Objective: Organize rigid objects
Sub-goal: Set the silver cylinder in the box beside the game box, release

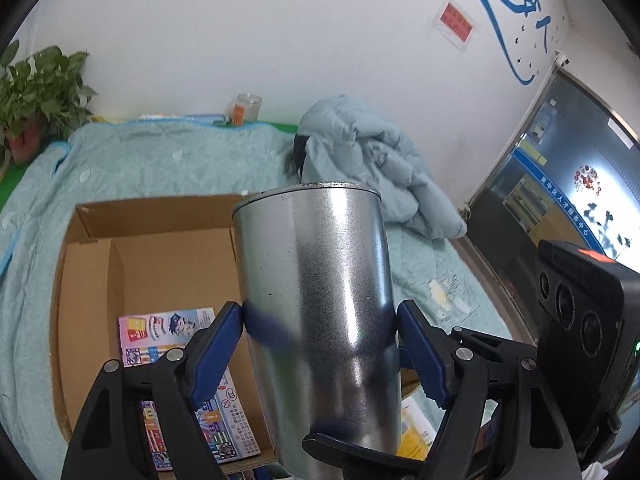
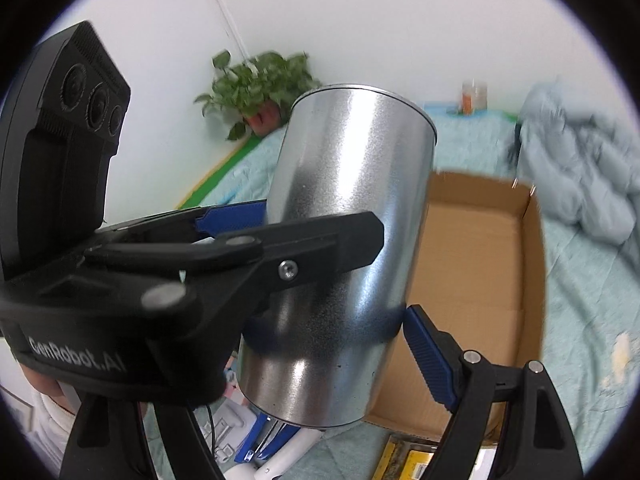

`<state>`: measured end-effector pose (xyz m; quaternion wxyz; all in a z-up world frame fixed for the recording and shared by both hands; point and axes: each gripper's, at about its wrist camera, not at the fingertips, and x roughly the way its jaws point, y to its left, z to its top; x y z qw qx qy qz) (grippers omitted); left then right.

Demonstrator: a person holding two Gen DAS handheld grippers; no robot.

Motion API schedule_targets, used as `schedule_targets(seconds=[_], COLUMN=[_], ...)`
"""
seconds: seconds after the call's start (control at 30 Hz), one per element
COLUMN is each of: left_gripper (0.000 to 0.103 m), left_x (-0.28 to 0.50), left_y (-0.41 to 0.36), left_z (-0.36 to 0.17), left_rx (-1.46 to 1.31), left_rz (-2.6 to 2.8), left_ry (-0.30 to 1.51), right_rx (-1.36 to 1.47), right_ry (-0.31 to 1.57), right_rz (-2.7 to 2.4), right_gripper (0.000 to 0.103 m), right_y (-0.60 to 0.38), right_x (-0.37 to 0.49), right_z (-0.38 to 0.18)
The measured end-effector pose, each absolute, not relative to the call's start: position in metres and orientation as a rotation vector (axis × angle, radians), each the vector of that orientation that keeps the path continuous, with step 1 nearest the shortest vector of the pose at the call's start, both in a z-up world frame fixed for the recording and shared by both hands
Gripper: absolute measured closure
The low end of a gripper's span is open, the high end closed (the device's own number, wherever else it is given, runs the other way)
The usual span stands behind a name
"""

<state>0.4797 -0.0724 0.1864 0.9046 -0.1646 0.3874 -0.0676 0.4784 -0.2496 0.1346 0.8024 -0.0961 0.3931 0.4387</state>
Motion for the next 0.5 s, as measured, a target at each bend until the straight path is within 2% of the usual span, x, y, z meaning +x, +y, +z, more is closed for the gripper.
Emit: schedule_targets(seconds=[0.27, 0.5], left_gripper=[0.028, 0.028], left_x=[0.508, 0.522], left_y=[-0.056, -0.045], left_z=[0.076, 0.011], left_rx=[-0.466, -0.566], left_rz=[-0.15, -0.138], left_ry=[0.981, 1.083], right_rx=[-0.234, -0.23], right_ry=[1.108, 1.228], right_rz=[0.914, 0.873], right_gripper=[0.021, 0.022], right_y=[-0.238, -0.23], right_x=[0.51, 0.523], right_z=[0.058, 0.015])
